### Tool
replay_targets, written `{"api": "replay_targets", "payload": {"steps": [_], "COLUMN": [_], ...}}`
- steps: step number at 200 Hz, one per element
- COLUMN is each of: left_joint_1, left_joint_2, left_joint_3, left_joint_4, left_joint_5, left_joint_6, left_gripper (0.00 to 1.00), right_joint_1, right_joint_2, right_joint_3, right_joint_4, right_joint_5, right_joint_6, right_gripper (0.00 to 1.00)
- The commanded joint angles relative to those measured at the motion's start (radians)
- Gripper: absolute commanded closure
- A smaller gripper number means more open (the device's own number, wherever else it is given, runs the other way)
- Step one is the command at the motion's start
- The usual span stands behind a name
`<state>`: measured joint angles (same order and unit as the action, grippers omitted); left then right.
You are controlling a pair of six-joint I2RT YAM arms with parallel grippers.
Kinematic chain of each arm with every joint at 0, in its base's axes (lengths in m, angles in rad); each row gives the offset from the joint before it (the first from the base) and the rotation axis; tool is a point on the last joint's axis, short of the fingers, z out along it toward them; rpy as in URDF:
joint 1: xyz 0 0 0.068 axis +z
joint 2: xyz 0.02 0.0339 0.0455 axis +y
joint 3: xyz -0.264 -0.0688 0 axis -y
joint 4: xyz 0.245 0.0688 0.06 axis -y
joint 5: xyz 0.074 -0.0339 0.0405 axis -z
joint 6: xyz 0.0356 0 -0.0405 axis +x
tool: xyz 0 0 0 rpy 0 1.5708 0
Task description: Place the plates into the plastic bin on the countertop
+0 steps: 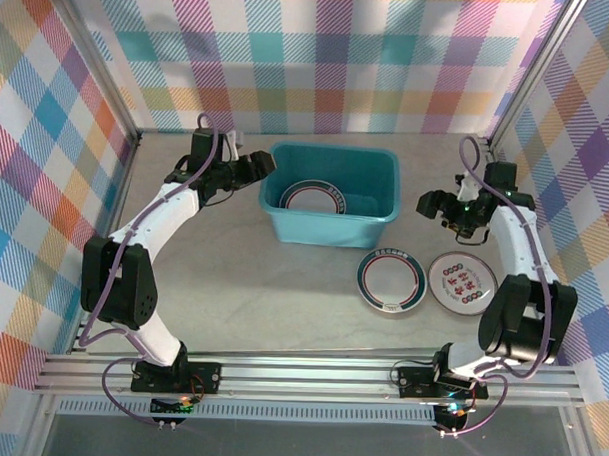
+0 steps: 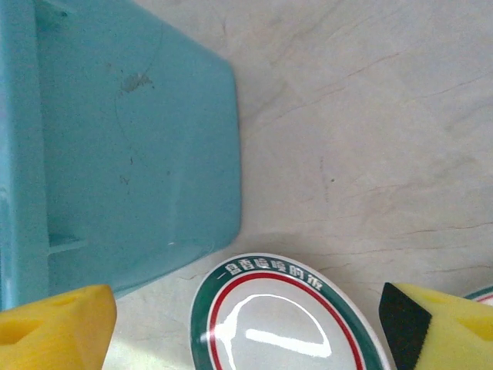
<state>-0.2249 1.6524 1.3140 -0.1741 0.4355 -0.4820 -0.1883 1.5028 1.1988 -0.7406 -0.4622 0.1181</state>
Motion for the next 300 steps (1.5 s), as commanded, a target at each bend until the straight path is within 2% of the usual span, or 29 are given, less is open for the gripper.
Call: {"api": "replay_targets", "payload": {"steps": [1, 31, 68, 107, 145, 181, 225, 300], "left_joint_1": [-0.011, -0.011, -0.012, -0.01, -0.01, -0.01, -0.01, -0.01], "left_joint_2": [-0.003, -0.002, -0.01, -0.023, -0.023, -0.016, -0.002, -0.005], "left_joint_3": [0.036, 0.041, 0.042, 0.042, 0.05, 0.063, 0.073, 0.056], "left_joint_4": [0.019, 0.018, 0.004, -0.021, -0.027, -0.03, -0.027, -0.021], "left_joint_5": [0.005, -0.001, -0.011, -0.024, -0.025, -0.022, -0.009, -0.002], "left_joint_6": [0.0, -0.004, 0.003, 0.02, 0.028, 0.037, 0.034, 0.034], "left_gripper": [0.3, 0.3, 0.3, 0.3, 0.3, 0.3, 0.3, 0.3], "right_joint_1": [0.008, 0.07, 0.132, 0.186, 0.151, 0.083, 0.084, 0.099], "right_joint_2": [0.06, 0.153, 0.237, 0.307, 0.317, 0.269, 0.246, 0.259], "right_joint_3": [0.024, 0.089, 0.153, 0.239, 0.22, 0.106, 0.008, -0.042], "right_joint_4": [0.001, -0.024, 0.0, -0.039, -0.097, -0.115, -0.114, -0.099], "right_joint_5": [-0.07, -0.037, -0.055, -0.054, 0.012, 0.013, 0.027, 0.037], "right_joint_6": [0.019, 0.027, 0.038, -0.026, -0.088, -0.083, -0.094, -0.107], "right_gripper": [0.12, 0.13, 0.13, 0.12, 0.11, 0.11, 0.11, 0.13]}}
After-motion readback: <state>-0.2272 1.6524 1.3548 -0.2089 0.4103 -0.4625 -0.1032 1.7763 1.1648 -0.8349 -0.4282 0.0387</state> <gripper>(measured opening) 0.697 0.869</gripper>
